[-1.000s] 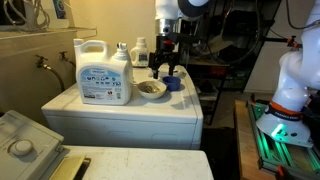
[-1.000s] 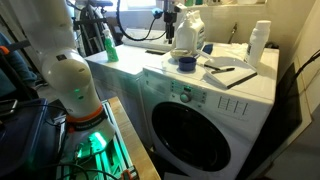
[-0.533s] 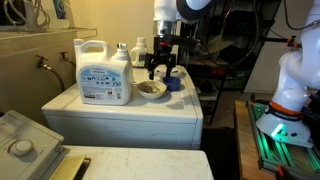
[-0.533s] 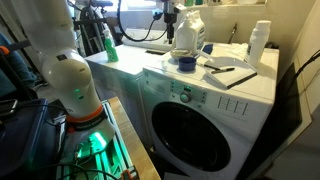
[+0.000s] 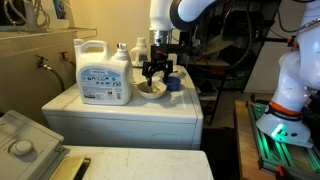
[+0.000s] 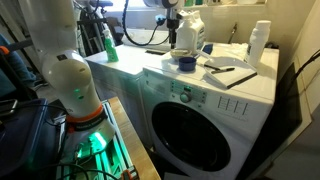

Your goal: Remove the transparent spice bottle from the bowl and put it on the washing machine

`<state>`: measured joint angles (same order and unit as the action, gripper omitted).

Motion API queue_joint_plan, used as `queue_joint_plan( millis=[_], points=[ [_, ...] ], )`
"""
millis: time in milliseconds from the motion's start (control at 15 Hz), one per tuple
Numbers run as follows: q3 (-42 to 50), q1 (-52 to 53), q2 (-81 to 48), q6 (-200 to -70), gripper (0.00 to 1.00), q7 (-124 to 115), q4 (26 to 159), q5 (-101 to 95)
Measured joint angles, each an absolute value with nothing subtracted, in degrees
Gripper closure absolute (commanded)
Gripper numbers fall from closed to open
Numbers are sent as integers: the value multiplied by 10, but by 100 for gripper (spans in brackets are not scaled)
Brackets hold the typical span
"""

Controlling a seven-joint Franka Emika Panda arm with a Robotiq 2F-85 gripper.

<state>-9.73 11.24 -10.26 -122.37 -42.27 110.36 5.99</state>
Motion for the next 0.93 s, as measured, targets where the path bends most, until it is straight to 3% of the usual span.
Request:
queue_joint_plan(
  millis=[200, 533, 933],
  points=[
    [-94, 112, -122, -1225, 16, -421, 1093, 60],
    [-86, 113, -147, -1225, 10, -420, 1078, 60],
    [-82, 113, -162, -1227, 15, -421, 1075, 66]
  ],
)
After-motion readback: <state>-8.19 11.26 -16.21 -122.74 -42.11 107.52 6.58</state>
